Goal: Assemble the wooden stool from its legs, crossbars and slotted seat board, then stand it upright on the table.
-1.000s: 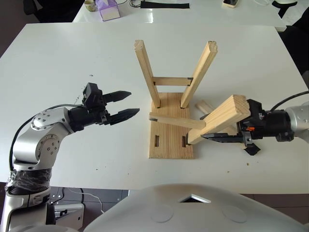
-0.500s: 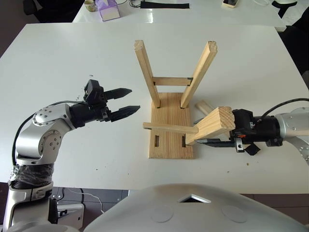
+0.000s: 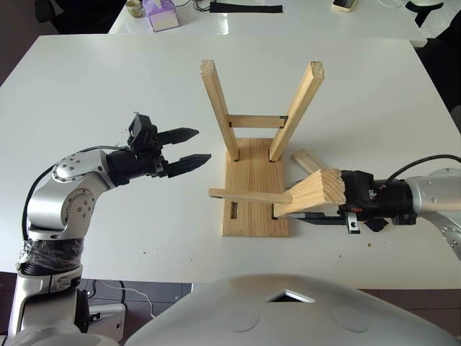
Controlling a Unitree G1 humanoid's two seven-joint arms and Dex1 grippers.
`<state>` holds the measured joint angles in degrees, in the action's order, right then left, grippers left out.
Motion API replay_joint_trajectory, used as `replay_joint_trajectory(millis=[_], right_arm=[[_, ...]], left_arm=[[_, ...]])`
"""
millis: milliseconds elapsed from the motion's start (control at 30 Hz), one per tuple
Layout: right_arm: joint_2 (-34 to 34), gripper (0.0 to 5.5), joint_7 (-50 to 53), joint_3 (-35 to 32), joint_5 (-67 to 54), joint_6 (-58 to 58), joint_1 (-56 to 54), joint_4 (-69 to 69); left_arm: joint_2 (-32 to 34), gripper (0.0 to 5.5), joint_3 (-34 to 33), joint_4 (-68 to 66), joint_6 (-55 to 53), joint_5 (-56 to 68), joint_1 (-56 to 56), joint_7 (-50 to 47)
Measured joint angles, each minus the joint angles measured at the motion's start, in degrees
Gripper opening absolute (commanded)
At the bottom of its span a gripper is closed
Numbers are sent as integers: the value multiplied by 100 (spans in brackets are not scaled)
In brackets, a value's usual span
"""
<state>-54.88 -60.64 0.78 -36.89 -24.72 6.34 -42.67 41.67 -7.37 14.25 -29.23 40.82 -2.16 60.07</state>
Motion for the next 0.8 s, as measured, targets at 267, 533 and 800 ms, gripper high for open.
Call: replay_joint_trajectory(millis=[267,533,800], right_arm=[[-454,204,-685,-139,80,467,464,655],[-501,204,-716,80,222,735,289,783],[-60,204,-133,1018,745,1035,-608,1201]], left_arm=[[-24,388,-4,5,-1,-9,17,-119],[-53,388,-4,11,-6,-9,34,-159],[-118,388,37,-153,10,-83,-98,-170]])
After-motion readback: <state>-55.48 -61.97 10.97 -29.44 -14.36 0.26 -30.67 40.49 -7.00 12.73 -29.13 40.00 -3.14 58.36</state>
